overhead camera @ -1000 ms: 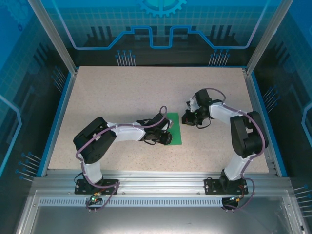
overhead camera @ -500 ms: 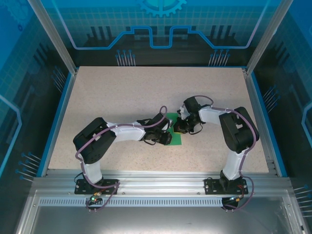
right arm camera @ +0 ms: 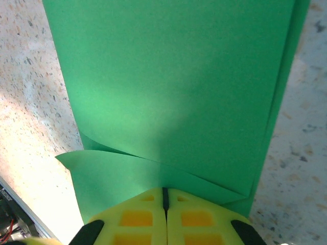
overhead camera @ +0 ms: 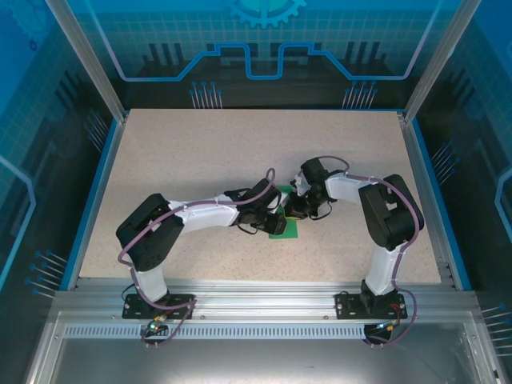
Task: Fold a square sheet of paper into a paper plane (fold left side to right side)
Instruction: Fold the triangle a second time at the center of the table.
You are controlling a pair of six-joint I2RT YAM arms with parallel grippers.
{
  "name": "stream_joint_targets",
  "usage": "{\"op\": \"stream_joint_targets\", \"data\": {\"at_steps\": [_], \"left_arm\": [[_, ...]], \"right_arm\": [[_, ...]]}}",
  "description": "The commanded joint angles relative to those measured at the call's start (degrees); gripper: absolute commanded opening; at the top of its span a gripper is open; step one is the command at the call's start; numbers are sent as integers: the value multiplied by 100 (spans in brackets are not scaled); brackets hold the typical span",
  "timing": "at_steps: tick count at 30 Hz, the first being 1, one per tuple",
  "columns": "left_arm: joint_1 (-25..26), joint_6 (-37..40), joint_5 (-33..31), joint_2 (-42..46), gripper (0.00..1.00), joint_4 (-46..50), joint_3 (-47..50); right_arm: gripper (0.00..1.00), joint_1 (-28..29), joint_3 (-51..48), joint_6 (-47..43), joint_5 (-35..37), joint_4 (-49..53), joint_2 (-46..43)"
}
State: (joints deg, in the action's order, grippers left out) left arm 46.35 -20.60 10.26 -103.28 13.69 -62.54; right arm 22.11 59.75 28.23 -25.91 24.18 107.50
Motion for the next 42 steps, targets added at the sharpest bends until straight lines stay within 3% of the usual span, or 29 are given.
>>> {"op": "stream_joint_targets", "data": {"at_steps": [1,17,29,42], "left_arm": [[15,162,281,-79,25,158,-226],[-113,118,211,-557,24,-7,136],[-110,-91,148,-292,24,-245,851],[-56,-264,239,556,23,-320,1779]], "right_arm": [[5,-14,-31,-48,570,394,283],[5,-42,-75,-89,650,456,302],[5,-84,-51,-108,666,504,315],[5,-107,-53,-109,698,517,346]]}}
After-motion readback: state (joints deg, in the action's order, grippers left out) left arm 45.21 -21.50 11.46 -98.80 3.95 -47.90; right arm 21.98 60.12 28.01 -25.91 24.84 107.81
